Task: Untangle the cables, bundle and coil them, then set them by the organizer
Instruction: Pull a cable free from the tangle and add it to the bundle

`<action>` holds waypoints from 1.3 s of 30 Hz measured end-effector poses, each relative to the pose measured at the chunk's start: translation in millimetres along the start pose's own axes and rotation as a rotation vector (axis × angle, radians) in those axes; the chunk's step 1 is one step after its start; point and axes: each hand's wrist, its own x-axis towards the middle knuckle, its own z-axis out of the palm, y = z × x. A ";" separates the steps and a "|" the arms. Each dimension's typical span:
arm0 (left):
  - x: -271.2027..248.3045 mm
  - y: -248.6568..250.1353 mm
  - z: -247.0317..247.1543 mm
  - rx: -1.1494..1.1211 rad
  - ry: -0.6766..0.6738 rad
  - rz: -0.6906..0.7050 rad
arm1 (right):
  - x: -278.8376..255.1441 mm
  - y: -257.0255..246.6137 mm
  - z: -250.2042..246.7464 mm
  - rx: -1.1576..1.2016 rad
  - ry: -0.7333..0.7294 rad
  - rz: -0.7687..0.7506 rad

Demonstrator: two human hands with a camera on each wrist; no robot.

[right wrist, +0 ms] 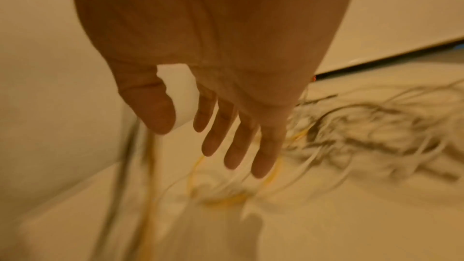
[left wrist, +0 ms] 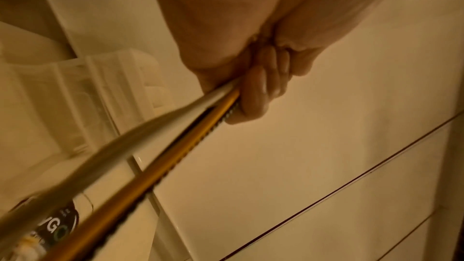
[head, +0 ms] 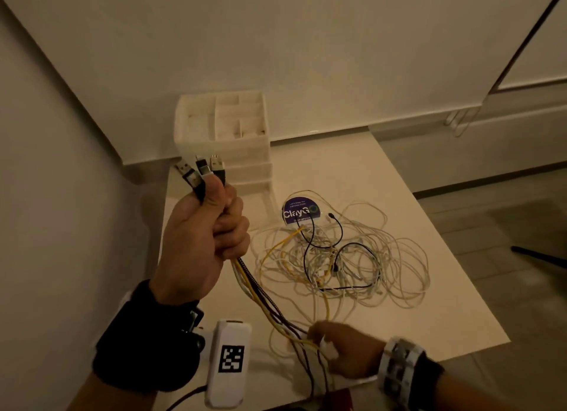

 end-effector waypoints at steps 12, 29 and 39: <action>30.8 -29.9 13.1 -0.078 0.200 -0.066 | 125.5 88.3 -171.7 0.030 0.570 0.575; 65.4 -52.5 32.3 0.000 0.355 -0.085 | 29.4 -25.4 -194.2 1.180 0.704 -0.387; 67.3 -48.3 43.1 0.100 0.199 -0.003 | -28.2 -130.9 -143.1 0.515 0.839 -0.652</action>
